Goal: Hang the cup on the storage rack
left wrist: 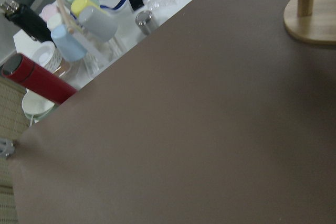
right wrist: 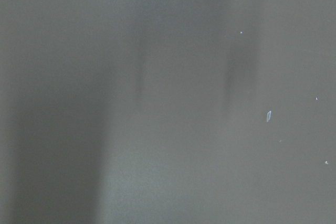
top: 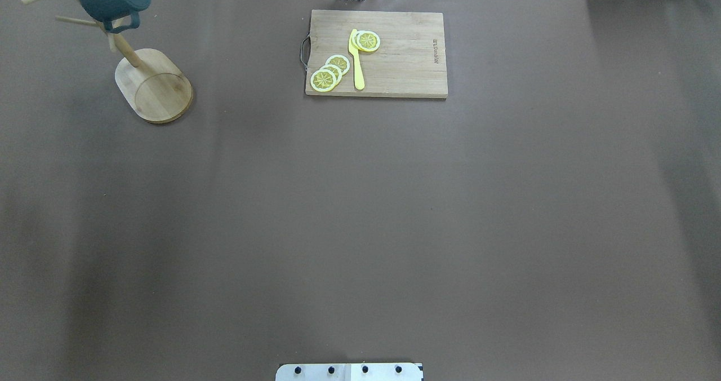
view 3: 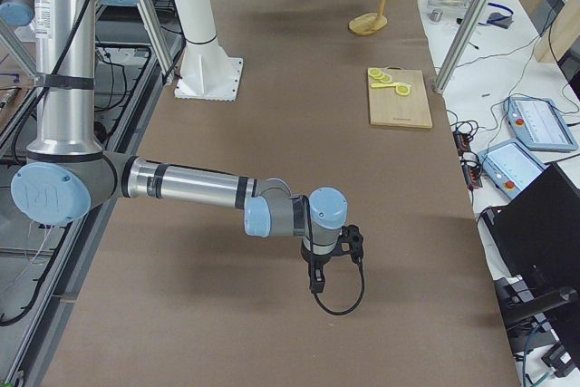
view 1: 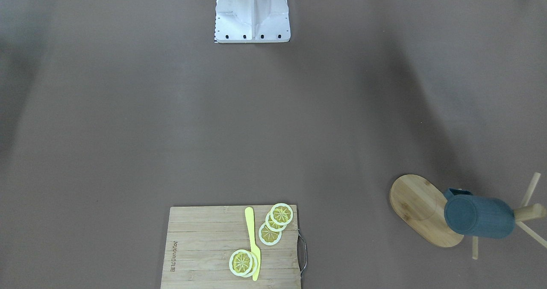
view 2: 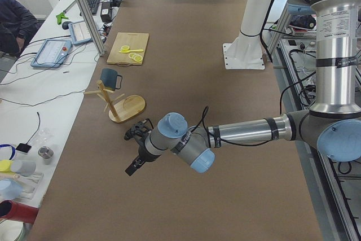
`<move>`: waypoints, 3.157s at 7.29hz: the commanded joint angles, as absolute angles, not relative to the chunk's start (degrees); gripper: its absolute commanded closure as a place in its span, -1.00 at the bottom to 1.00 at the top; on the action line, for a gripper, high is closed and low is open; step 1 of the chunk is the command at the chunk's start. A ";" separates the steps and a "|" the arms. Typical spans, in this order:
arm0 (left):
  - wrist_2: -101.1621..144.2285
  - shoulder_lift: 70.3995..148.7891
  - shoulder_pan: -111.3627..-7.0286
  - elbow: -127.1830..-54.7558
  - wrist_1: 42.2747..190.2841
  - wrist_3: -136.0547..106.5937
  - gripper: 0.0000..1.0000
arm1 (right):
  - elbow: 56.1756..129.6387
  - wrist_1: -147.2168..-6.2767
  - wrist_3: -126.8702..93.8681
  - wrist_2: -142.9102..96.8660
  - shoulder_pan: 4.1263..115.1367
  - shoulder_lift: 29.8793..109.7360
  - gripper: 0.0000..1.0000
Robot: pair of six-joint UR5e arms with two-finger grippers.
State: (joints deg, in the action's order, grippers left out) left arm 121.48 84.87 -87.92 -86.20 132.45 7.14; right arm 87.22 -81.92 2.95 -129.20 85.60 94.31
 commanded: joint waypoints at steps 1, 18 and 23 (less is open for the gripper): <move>126.43 86.57 -88.15 -93.30 110.83 5.02 -0.97 | 87.28 -81.91 2.99 -129.20 85.61 94.31 -1.00; 136.05 85.08 -88.15 -97.65 88.42 0.18 -0.98 | 92.63 -81.65 3.96 -133.41 90.18 101.33 -1.00; 136.05 84.73 -88.24 -97.38 88.33 0.18 -0.98 | 96.31 -81.83 3.16 -132.90 90.26 103.00 -1.00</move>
State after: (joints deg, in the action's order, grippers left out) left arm 135.98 84.89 -88.23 -97.33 88.37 0.18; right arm 94.78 -81.75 3.31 -133.45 90.23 102.12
